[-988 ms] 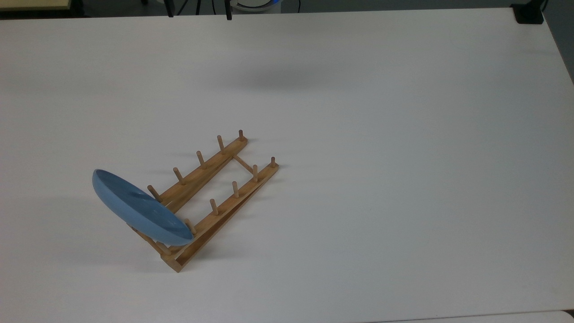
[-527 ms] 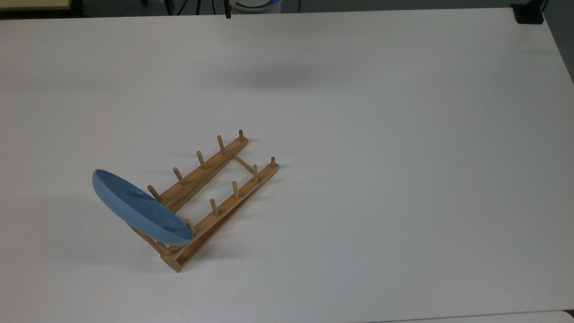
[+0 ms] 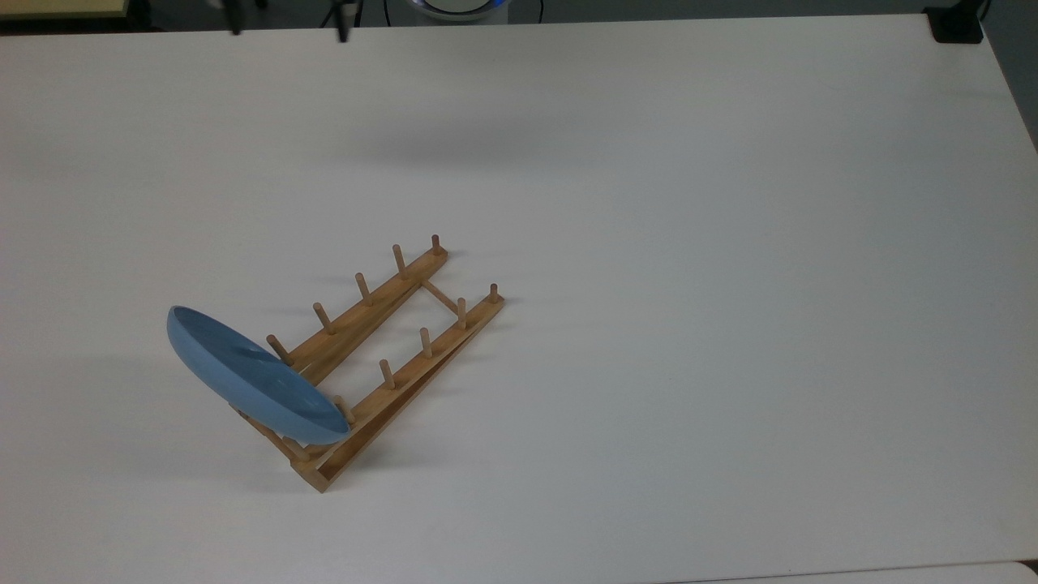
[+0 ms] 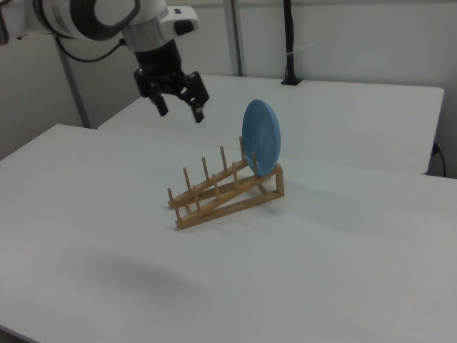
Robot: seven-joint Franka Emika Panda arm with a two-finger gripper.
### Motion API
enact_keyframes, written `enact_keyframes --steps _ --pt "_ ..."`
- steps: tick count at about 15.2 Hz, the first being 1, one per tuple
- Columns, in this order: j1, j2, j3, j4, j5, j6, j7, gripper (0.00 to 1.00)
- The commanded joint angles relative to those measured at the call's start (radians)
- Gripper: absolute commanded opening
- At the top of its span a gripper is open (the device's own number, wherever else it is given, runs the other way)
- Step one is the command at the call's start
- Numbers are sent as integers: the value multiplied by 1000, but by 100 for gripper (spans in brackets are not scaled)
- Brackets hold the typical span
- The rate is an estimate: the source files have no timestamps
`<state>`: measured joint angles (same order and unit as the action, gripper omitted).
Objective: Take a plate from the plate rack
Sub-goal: 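Move the gripper down toward the rim of the blue plate in the rack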
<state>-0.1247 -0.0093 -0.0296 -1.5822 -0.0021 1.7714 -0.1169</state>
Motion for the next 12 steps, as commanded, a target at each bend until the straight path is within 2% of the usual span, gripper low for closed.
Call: enact_keyframes --steps 1,5,9,12 --pt "-49 32 -4 -18 21 185 -60 100" --pt "-59 132 -6 -19 17 445 -50 98" --pt "-53 256 -6 -19 8 733 87 96" --pt "-50 336 -6 -19 -30 917 205 94"
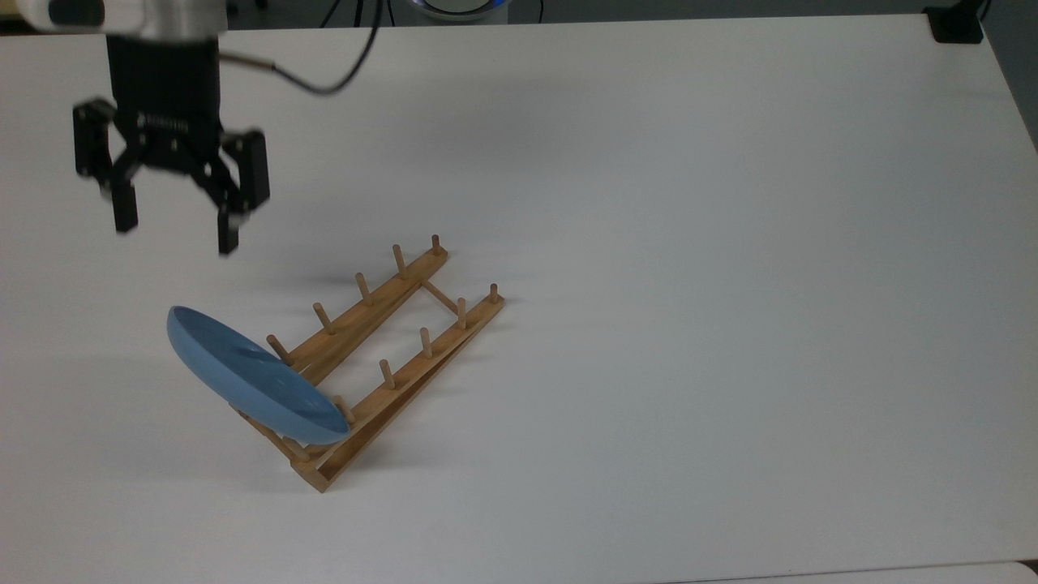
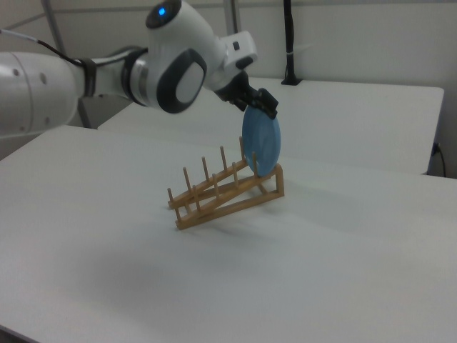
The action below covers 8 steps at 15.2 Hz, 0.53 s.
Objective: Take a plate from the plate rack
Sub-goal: 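Move the gripper down toward the rim of the blue plate in the rack, then close the gripper on the blue plate's rim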
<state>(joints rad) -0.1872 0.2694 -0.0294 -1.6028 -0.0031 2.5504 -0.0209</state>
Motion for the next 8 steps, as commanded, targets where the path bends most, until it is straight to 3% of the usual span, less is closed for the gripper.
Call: enact_keyframes --steps 1,8 --pt "12 80 -6 4 -55 190 161 92" --pt "20 111 -6 9 -127 229 220 77"
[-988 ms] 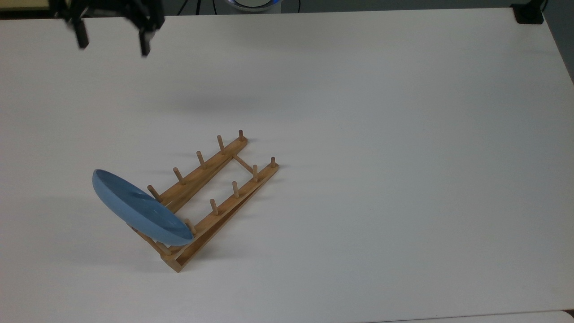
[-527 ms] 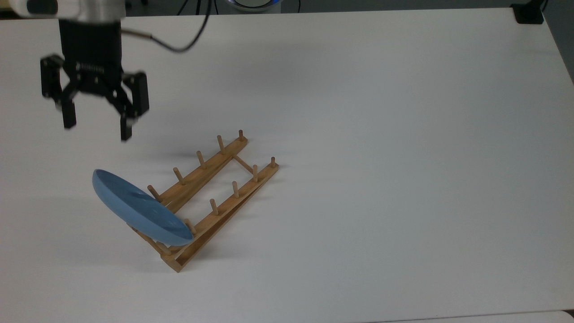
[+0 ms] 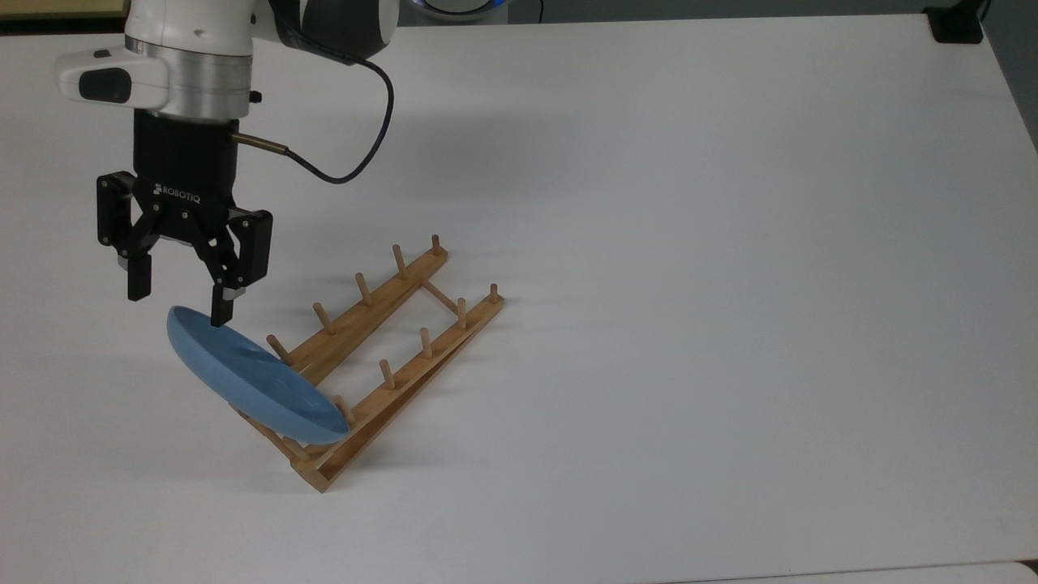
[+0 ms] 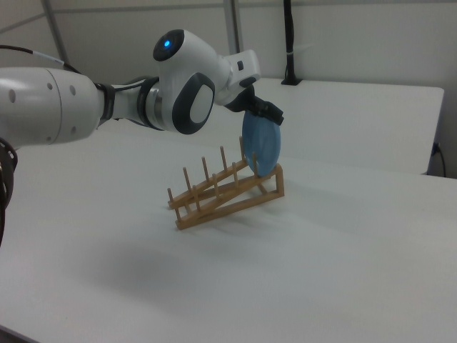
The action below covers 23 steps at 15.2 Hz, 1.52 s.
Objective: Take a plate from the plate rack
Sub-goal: 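Close the gripper on the blue plate's rim, then lift the gripped blue plate up and out of the wooden rack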
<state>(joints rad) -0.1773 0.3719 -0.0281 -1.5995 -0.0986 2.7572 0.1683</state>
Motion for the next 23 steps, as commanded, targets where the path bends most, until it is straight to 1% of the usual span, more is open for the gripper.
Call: enact_keyframes --steps 1,3,7,9,10,11,12,13,14,15,18,21,23 --pt "10 10 -7 4 -35 31 30 76" --pt "10 12 -7 4 -49 39 30 70" --pt "7 44 -9 6 -145 39 33 70" --pt "7 51 -9 6 -185 41 34 73" --pt "7 64 -10 7 -205 41 57 72" --pt "6 65 -10 9 -219 41 85 65" --pt "6 67 -13 9 -240 41 109 53" --pt "6 67 -13 9 -263 41 126 44" --pt "6 70 -13 9 -292 41 157 37" --pt "4 76 -13 9 -309 41 171 32" --pt "4 79 -13 24 -322 41 183 13" --pt "2 71 -12 27 -317 41 185 4" --pt "1 59 -12 27 -313 41 186 0"
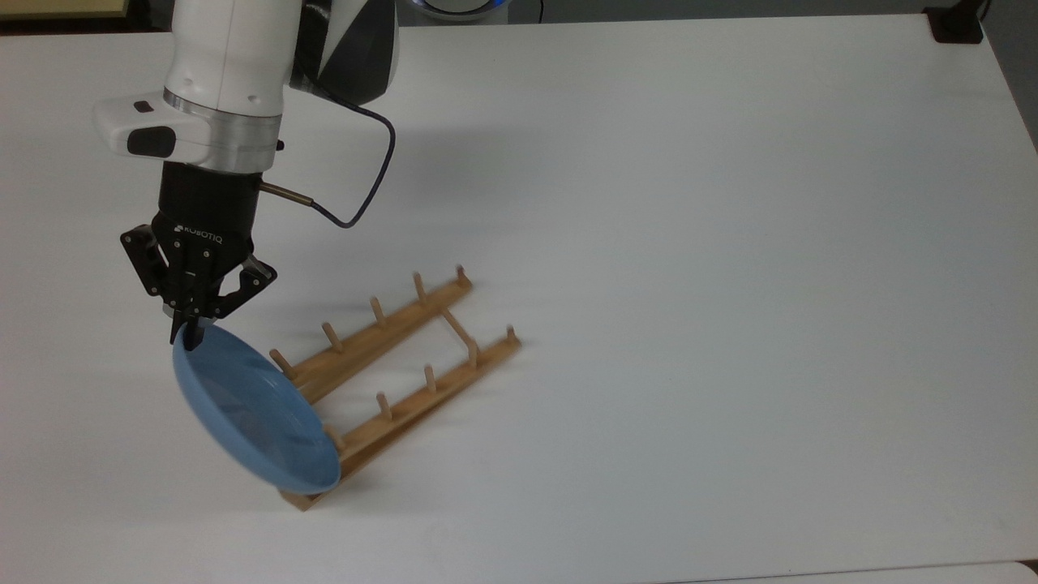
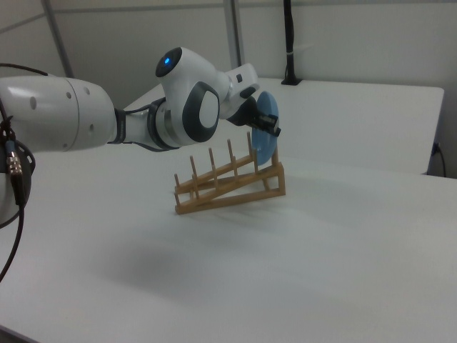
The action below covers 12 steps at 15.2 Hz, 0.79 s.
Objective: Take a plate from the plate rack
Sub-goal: 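Lift the gripped blue plate up and out of the wooden rack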
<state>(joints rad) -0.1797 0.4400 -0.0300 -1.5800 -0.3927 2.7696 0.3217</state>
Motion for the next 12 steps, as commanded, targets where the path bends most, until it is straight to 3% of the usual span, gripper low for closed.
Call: enact_keyframes --steps 1,6,10,12 --pt "2 -15 -10 8 -14 28 34 0" --pt "-6 -72 -7 5 -2 22 45 0" --pt "-33 -138 -4 -37 61 1 47 0" --pt "-35 -179 -1 -55 84 -169 40 0"
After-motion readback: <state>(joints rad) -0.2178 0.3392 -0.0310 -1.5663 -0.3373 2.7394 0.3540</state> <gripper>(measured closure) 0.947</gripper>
